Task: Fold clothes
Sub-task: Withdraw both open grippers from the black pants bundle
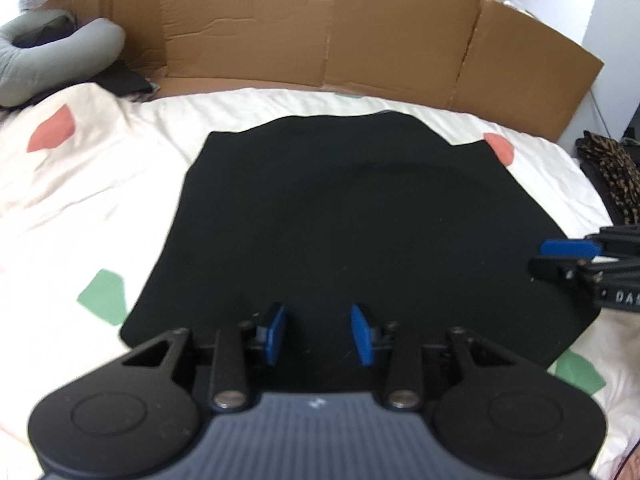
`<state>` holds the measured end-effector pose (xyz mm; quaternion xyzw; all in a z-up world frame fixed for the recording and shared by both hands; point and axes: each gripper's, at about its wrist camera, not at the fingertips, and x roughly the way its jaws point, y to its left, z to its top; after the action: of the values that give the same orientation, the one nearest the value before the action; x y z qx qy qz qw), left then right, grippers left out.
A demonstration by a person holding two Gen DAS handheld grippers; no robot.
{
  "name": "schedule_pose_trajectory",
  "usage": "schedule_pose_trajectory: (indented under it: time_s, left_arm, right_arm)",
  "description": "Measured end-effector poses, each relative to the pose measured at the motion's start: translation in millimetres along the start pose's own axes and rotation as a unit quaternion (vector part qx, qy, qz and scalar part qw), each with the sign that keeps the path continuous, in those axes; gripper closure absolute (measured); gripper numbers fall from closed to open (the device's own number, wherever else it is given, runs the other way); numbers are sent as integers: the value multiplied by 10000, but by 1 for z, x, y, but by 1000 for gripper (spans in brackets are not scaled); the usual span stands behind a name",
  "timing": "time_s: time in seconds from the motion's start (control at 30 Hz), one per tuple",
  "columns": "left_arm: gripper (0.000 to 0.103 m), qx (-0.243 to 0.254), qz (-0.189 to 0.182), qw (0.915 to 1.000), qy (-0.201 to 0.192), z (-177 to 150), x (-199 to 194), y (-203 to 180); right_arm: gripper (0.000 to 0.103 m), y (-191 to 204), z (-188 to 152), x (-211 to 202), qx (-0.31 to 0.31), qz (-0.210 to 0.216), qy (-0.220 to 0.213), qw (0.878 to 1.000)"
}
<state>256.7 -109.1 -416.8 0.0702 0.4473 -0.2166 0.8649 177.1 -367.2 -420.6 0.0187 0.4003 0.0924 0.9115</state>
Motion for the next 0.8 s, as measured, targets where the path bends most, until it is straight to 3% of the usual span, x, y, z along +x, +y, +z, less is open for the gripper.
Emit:
schedule_pose_trajectory:
  time_s: [0.37, 0.8]
  left_arm:
    - [63, -276, 202, 9993, -165, -2, -24, 15]
    - [63, 46, -368, 9991, -197, -16, -32, -32]
  right_arm:
    - [67, -18, -3, -25, 270, -309, -164, 9990]
    - [67, 15, -5, -33, -31, 54, -219, 9997]
